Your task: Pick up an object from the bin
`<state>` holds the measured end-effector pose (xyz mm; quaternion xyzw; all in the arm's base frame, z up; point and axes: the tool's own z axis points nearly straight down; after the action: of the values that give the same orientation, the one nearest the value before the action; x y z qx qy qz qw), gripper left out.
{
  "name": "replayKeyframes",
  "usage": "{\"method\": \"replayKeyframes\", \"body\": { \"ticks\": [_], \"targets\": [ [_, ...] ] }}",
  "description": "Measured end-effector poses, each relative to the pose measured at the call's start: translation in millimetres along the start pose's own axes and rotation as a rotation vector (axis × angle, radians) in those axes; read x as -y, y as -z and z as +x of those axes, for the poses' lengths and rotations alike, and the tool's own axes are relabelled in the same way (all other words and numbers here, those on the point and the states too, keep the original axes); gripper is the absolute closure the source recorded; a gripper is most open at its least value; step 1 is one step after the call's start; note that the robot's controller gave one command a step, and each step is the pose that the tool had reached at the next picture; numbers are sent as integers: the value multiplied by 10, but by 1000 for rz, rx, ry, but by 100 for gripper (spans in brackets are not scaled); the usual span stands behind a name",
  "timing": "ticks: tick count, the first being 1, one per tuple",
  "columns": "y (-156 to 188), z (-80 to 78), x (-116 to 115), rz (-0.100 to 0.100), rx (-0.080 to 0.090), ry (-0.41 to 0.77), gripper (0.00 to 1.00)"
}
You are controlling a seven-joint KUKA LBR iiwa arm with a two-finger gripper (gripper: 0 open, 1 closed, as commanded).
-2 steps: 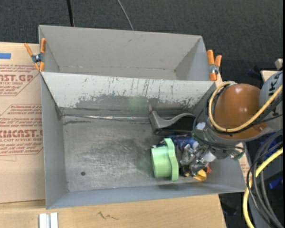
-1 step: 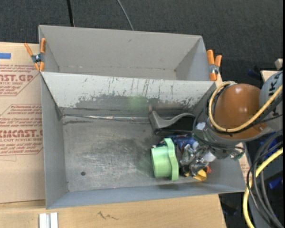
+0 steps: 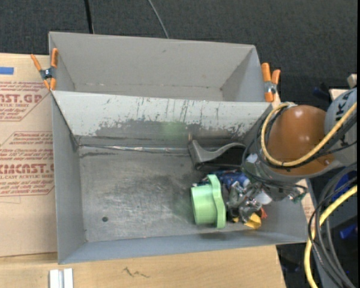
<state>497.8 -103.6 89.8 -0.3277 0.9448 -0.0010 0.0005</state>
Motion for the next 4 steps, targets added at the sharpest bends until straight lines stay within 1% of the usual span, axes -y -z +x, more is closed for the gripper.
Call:
{"method": "replayKeyframes", "body": {
  "ticks": [1, 2, 3, 4],
  "targets": [
    [267, 112, 72, -2, 1, -20, 0],
    [266, 112, 71, -3, 1, -20, 0],
    [-101, 43, -25, 16, 25, 339, 100],
    [-102, 42, -25, 16, 25, 339, 100]
  ]
}}
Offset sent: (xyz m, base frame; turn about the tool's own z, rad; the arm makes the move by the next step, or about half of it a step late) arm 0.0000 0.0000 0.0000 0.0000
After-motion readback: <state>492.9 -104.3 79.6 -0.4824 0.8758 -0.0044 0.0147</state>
